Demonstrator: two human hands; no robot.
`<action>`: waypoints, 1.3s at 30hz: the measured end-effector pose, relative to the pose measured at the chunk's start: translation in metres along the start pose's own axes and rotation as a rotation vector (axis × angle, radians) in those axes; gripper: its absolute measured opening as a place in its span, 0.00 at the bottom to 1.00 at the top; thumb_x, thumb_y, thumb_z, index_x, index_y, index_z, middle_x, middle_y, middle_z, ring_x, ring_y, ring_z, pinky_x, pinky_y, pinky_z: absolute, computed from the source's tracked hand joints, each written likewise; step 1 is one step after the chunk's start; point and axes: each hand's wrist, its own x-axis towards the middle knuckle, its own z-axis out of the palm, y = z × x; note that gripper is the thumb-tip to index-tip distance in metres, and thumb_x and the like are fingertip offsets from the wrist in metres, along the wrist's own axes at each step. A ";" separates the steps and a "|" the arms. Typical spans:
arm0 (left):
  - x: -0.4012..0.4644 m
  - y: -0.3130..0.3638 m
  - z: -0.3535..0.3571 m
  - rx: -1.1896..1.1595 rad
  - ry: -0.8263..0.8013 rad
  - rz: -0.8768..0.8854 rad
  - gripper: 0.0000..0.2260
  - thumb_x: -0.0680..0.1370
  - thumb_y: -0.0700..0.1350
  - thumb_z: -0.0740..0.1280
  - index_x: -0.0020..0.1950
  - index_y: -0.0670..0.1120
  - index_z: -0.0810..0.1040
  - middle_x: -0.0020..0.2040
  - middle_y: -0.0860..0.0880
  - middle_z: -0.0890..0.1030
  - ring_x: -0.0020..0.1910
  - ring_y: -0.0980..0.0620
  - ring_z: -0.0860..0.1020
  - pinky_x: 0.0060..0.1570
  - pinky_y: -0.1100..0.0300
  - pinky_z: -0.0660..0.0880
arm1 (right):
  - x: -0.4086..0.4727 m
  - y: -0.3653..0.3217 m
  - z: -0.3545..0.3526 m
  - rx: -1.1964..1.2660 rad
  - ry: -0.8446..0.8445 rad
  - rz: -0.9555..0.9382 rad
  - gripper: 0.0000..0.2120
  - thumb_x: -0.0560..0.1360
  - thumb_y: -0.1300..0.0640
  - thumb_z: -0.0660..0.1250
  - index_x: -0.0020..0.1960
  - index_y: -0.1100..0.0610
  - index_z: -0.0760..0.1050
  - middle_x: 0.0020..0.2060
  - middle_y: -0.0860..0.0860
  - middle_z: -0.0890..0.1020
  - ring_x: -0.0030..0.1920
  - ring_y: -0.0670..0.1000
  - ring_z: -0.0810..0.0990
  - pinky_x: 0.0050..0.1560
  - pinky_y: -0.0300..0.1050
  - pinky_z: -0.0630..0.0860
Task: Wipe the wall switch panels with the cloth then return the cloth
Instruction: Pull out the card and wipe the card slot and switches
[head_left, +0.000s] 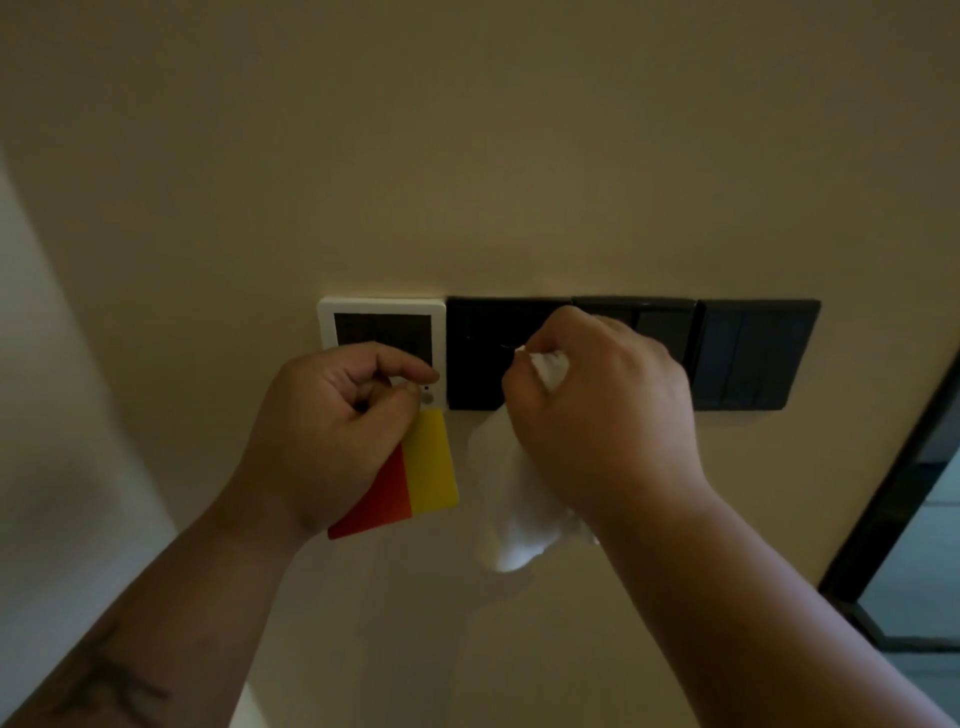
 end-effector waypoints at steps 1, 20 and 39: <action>0.000 0.000 0.001 -0.006 -0.001 0.002 0.08 0.74 0.47 0.66 0.44 0.55 0.85 0.30 0.37 0.80 0.31 0.46 0.78 0.33 0.69 0.71 | 0.000 -0.002 0.002 0.007 0.010 0.003 0.03 0.74 0.52 0.68 0.43 0.51 0.79 0.35 0.45 0.78 0.33 0.45 0.68 0.31 0.27 0.57; 0.005 0.010 0.004 -0.121 0.181 -0.037 0.20 0.72 0.66 0.65 0.40 0.50 0.84 0.36 0.44 0.83 0.32 0.55 0.80 0.31 0.58 0.74 | 0.017 -0.032 0.004 -0.030 -0.188 -0.094 0.08 0.78 0.51 0.62 0.50 0.50 0.79 0.42 0.47 0.80 0.39 0.48 0.76 0.34 0.42 0.68; 0.034 0.019 -0.001 -0.044 0.452 0.040 0.05 0.80 0.55 0.67 0.44 0.61 0.80 0.39 0.64 0.82 0.40 0.69 0.77 0.41 0.73 0.72 | -0.007 0.014 0.003 0.036 0.037 -0.125 0.06 0.77 0.51 0.68 0.49 0.50 0.82 0.39 0.47 0.81 0.35 0.48 0.79 0.32 0.41 0.74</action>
